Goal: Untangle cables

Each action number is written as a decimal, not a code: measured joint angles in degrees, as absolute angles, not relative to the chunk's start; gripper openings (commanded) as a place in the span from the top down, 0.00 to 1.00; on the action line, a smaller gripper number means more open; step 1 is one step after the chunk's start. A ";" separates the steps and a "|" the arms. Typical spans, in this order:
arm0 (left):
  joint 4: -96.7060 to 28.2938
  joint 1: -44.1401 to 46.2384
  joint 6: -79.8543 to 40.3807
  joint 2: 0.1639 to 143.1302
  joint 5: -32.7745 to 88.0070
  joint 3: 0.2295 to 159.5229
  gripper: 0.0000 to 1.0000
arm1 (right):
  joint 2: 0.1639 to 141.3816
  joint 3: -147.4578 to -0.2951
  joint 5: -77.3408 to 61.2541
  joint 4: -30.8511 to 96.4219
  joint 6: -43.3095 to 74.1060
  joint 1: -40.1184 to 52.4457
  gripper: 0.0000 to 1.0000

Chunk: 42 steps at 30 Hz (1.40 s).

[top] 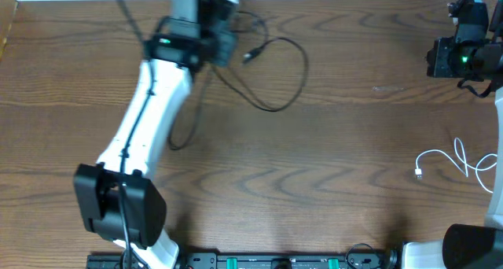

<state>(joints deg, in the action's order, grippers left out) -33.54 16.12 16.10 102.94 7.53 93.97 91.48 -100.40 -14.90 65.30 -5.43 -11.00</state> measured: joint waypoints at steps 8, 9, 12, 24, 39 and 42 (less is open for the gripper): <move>-33.54 28.56 16.14 102.94 7.73 93.97 0.93 | 91.48 -100.40 -14.98 65.34 -5.43 -11.00 0.97; -33.61 29.74 16.34 102.83 7.86 93.97 0.93 | 91.48 -100.40 -14.98 65.36 -5.45 -11.00 0.97; -33.74 31.92 16.53 101.86 7.81 93.97 0.92 | 91.48 -100.42 -14.98 65.43 -5.50 -11.00 0.78; -34.17 32.34 17.04 92.99 6.74 93.97 0.08 | 91.48 -100.44 -15.20 65.76 -6.11 -6.50 0.39; -34.46 25.76 19.31 93.14 -2.76 93.97 0.06 | 101.41 -100.66 -15.92 64.84 -5.43 12.34 0.39; -34.52 21.78 19.09 93.14 -1.63 93.97 0.07 | 105.34 -100.66 -15.59 63.94 -4.75 14.04 0.39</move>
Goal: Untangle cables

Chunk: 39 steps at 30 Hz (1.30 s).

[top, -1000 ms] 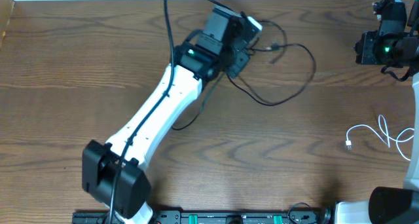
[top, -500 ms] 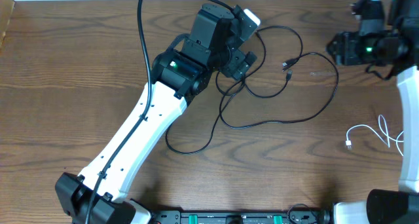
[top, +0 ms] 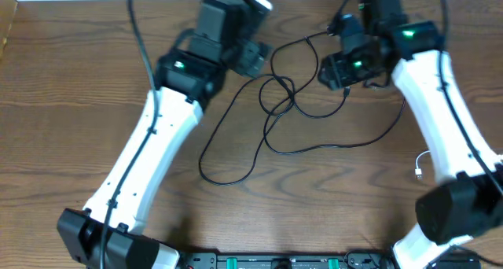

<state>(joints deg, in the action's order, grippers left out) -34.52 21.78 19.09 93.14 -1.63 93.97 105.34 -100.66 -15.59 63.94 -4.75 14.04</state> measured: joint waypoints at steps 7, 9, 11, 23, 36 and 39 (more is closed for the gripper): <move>-34.52 15.51 18.22 93.17 -0.19 93.97 0.07 | 112.99 -100.66 -15.16 62.59 -2.63 15.42 0.39; -34.54 15.27 18.17 93.17 -0.10 93.97 0.07 | 115.24 -100.66 -15.07 61.73 -2.02 16.10 0.39; -34.54 15.27 18.04 93.17 0.12 93.97 0.07 | 117.64 -100.66 -14.90 60.95 -1.43 17.10 0.40; -34.54 15.38 18.02 93.17 0.36 93.97 0.06 | 123.55 -100.66 -14.66 56.34 3.49 22.59 0.39; -34.54 15.38 18.02 93.21 2.90 93.97 0.07 | 123.55 -100.66 -7.64 56.47 6.13 23.40 0.38; -34.54 15.38 18.02 93.21 3.14 93.97 0.06 | 123.55 -100.66 -5.78 56.38 6.94 24.03 0.38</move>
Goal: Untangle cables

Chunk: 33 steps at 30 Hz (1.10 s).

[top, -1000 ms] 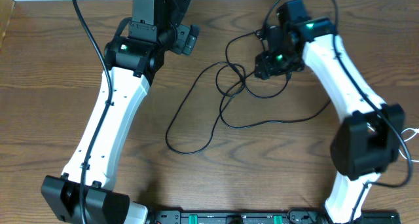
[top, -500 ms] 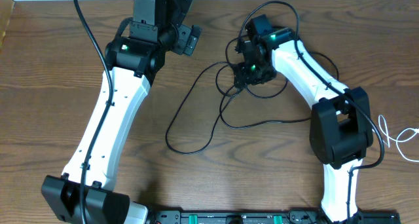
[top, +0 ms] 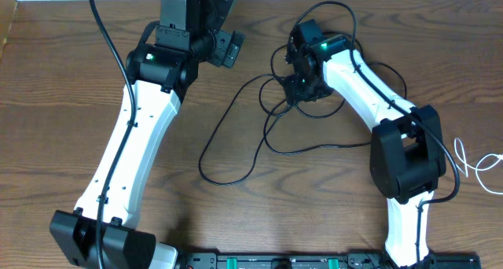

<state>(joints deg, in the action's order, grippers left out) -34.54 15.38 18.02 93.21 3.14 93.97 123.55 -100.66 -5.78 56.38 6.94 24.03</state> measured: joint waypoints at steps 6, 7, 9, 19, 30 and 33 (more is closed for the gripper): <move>-34.54 15.38 18.02 93.21 3.16 93.97 0.06 | 123.55 -100.66 -3.75 55.79 8.40 25.17 0.37; -34.54 15.38 18.02 93.21 3.18 93.97 0.07 | 123.55 -100.66 -3.49 55.75 8.60 25.28 0.37; -34.52 15.38 18.02 93.21 3.22 93.97 0.06 | 123.55 -100.66 -3.14 55.70 8.75 25.45 0.37; -34.44 15.38 18.02 93.21 3.36 93.97 0.07 | 126.85 -100.68 -3.01 54.96 9.89 26.26 0.37; -34.39 15.38 18.02 93.21 4.23 93.97 0.07 | 127.52 -100.68 -3.16 54.19 10.26 27.40 0.36; -34.39 15.40 18.00 93.21 5.04 93.97 0.07 | 127.52 -100.68 -3.07 54.26 10.31 27.40 0.36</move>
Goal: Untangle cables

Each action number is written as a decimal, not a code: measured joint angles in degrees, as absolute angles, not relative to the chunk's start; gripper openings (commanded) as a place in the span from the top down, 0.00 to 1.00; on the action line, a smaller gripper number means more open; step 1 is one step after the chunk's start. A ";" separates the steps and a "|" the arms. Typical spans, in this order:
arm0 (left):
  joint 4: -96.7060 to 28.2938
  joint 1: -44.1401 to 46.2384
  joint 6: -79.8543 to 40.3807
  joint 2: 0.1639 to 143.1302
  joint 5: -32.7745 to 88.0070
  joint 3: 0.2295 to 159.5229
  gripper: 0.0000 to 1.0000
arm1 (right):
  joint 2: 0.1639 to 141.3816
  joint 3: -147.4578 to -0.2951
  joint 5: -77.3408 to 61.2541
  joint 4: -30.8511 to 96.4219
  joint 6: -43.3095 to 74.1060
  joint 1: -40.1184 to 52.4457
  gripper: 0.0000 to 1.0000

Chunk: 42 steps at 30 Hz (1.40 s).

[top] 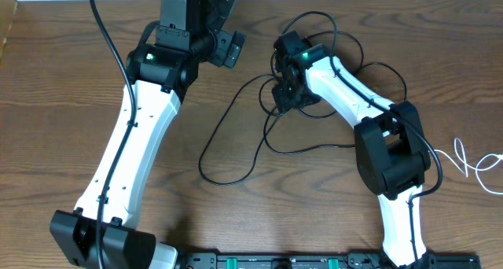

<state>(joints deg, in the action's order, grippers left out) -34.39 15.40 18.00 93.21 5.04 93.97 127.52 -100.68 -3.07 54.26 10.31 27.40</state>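
Observation:
A long black cable (236,168) lies in loops across the middle of the table, knotted into small loops near the top centre. My right gripper (283,93) points down into that knot and looks shut on the black cable, though its fingertips are hard to make out from above. More loops of the cable (314,19) arch over and around the right arm. Left of the knot, my left gripper (229,49) hangs near the table's far edge. It seems open and holds nothing.
A white cable (474,160) lies at the table's right edge, apart from the black one. The left arm stretches from the bottom left up the left half of the table. A rail with black and green fittings (275,261) runs along the front edge.
My right gripper has shifted a little to the left over the knot, and the cable loops around the right arm have moved with it. The left arm has not moved.
First the left gripper was at the top over a small part of the black cable, with the right arm far off at the right edge. Then both grippers were at the cable, now spread wide. After that the left gripper stood apart and the right stayed at the knot.

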 measured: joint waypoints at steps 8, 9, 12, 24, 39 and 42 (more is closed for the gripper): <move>-34.35 15.42 18.02 93.21 5.91 93.97 0.06 | 127.55 -100.68 -2.98 54.52 10.55 27.40 0.36; -34.37 15.42 18.02 93.23 5.91 93.97 0.07 | 127.55 -100.68 -2.96 54.63 10.63 27.40 0.36; -34.33 15.42 18.02 93.23 5.91 93.97 0.06 | 127.57 -100.68 -2.98 54.81 10.74 27.40 0.35; -34.30 15.42 18.00 93.23 5.91 93.97 0.07 | 129.34 -100.68 -3.01 55.13 11.14 27.40 0.35; -34.30 15.42 18.02 93.23 5.91 93.97 0.06 | 129.88 -100.68 -3.25 55.00 12.21 27.44 0.99; -34.28 15.42 18.02 93.23 5.91 93.97 0.06 | 129.88 -100.68 -3.68 55.00 12.40 27.44 0.99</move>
<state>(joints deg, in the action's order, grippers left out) -34.28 15.42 18.02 93.23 5.91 93.97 129.88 -100.68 -3.68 55.00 12.40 27.44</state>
